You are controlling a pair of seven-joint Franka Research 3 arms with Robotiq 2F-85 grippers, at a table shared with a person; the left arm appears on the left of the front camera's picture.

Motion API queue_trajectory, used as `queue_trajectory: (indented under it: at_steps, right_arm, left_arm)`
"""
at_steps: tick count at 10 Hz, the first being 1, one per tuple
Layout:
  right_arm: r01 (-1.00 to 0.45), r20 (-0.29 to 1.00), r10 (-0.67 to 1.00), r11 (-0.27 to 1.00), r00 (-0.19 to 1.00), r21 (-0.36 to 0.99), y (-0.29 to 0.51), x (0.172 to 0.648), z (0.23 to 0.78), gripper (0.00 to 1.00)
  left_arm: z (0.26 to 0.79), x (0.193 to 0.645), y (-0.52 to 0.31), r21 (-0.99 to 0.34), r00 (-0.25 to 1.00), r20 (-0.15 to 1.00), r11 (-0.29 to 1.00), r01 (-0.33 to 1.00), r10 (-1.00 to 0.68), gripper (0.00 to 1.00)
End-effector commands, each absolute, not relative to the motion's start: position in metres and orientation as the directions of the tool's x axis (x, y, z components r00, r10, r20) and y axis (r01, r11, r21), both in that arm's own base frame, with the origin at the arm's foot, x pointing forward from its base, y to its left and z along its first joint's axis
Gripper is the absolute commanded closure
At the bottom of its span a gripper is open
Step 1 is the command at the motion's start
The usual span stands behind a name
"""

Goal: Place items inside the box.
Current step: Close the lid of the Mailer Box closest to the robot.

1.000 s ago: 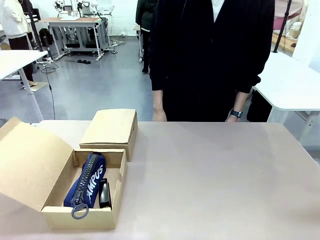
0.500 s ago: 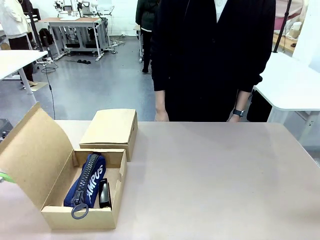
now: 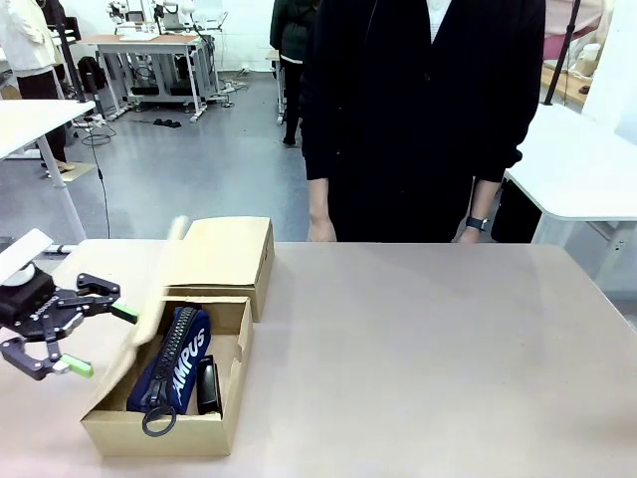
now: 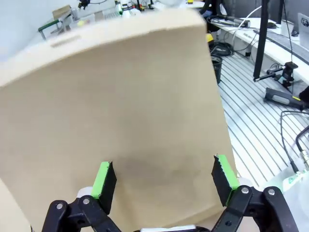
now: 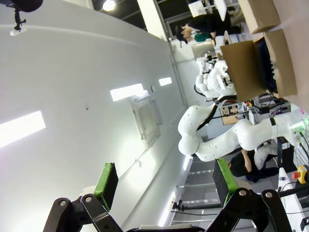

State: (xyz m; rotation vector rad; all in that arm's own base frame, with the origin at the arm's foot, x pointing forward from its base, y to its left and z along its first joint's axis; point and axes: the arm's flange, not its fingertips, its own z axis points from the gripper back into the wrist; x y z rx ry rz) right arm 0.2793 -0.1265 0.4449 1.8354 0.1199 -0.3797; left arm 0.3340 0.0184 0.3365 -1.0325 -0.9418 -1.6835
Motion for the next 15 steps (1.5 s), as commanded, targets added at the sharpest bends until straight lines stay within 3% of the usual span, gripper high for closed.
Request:
queue_trajectory:
  at_steps: [1,3,6,10,15]
  right_arm:
    - [0.281,-0.325,-0.105,-0.303,0.94,0.91,-0.127,0.277,0.452,0.0]
    - [0.281,-0.325,-0.105,-0.303,0.94,0.91,-0.127,0.277,0.452,0.0]
    - [0.281,-0.325,-0.105,-0.303,0.94,0.91,-0.127,0.277,0.452,0.0]
    - [0.281,-0.325,-0.105,-0.303,0.94,0.91,-0.127,0.277,0.452,0.0]
    - [0.281,-0.325,-0.105,-0.303,0.94,0.91,-0.127,0.277,0.452,0.0]
  left_arm:
    - [0.31,0.268,-0.018,0.205,-0.265,0.927,-0.232,0.951,-0.266,0.0]
    - [0.313,0.265,-0.028,0.255,-0.289,0.942,-0.191,0.948,-0.173,0.0]
    - [0.312,0.261,-0.049,0.204,-0.229,0.965,-0.192,0.96,-0.124,0.0]
    - [0.289,0.266,-0.07,0.154,-0.184,0.964,-0.16,0.975,-0.192,0.0]
    - [0.272,0.257,-0.07,0.232,-0.29,0.896,-0.201,0.952,-0.337,0.0]
